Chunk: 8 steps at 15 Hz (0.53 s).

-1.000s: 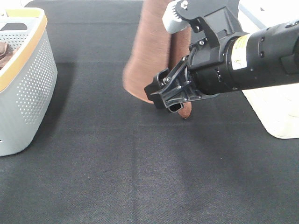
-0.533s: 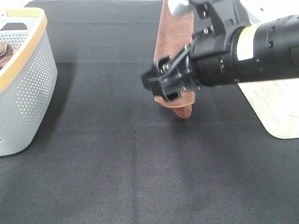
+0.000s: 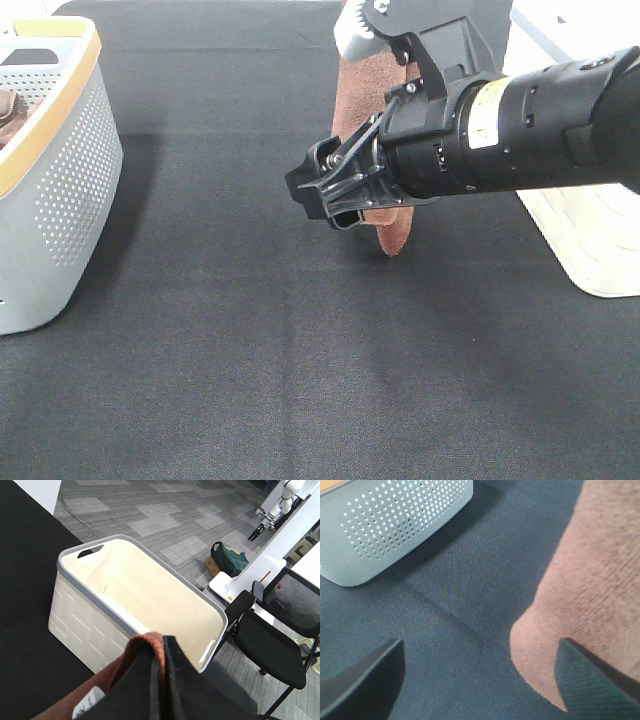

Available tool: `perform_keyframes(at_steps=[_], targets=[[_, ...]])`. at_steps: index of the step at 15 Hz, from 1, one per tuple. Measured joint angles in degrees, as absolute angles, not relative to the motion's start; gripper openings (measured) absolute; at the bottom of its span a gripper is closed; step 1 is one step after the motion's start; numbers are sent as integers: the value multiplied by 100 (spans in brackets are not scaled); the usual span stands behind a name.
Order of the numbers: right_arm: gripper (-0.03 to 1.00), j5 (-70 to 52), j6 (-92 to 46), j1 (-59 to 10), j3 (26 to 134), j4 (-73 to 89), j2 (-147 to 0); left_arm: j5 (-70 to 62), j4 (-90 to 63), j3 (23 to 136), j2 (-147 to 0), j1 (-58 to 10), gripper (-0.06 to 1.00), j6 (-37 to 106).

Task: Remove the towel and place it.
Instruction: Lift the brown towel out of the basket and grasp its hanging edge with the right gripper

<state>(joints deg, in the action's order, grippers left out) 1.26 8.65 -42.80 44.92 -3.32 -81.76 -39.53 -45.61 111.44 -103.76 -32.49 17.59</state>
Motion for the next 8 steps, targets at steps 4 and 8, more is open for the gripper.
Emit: perform_keyframes(at_steps=[4,8], targets=[[82,74,877,-4280,4492,-304,-8176,-4102,-4561,11144,-10285,-3249,0,1759],[85,46,882,-4280,4492,-115,-8176,-4206,-4561,11144,-9998,-3249,0,1759]])
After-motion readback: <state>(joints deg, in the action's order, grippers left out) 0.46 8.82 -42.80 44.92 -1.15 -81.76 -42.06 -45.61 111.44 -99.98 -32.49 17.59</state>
